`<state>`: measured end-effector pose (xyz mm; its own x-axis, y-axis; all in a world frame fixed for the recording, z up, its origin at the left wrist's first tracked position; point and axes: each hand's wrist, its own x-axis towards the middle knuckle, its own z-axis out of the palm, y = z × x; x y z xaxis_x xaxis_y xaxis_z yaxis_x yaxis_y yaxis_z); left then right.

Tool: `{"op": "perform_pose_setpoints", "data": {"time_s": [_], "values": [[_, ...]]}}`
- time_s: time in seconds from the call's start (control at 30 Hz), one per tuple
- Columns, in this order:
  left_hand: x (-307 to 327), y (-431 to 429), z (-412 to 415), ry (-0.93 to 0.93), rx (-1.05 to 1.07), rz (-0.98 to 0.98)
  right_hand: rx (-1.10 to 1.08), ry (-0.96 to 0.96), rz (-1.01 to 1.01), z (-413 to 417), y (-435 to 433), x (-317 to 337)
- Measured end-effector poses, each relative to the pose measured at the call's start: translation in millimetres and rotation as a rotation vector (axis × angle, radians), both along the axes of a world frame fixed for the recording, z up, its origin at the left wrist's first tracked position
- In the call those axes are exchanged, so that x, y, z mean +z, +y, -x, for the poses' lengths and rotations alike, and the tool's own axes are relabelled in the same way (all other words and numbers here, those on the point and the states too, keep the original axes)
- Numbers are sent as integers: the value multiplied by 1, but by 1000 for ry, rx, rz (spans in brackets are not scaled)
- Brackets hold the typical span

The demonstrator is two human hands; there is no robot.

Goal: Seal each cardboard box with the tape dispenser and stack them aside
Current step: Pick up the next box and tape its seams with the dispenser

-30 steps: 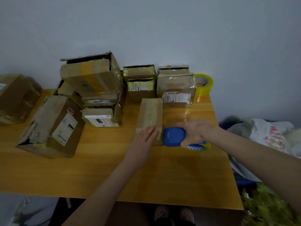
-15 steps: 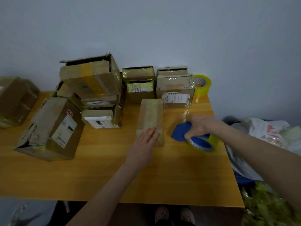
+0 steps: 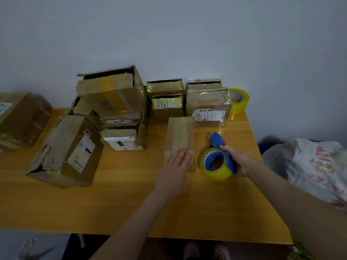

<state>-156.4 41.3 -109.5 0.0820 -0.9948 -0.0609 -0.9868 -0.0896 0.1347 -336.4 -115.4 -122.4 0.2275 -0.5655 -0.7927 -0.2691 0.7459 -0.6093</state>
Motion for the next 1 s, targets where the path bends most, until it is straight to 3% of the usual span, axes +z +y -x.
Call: {"op": "perform_pose_setpoints", "data": {"time_s": [0.1, 0.23, 0.3, 0.37, 0.5, 0.63, 0.8, 1.0], "values": [[1, -1, 1, 50, -22, -11, 136, 230, 179, -2, 0, 1], [12, 8, -13, 356, 114, 175, 465, 584, 653, -1, 5, 23], [12, 16, -23, 437, 258, 315, 475, 558, 856, -10, 21, 35], [10, 19, -29, 532, 408, 333, 469, 431, 949, -28, 45, 42], [12, 11, -23, 665, 505, 238, 541, 280, 862, -71, 82, 40], [15, -1, -17, 815, 586, 193, 490, 269, 814, -85, 87, 40], [15, 1, -25, 1121, 652, 212, 449, 161, 728, -78, 80, 40], [13, 5, -41, 1009, 670, 198, 476, 290, 779, -63, 72, 37]]}}
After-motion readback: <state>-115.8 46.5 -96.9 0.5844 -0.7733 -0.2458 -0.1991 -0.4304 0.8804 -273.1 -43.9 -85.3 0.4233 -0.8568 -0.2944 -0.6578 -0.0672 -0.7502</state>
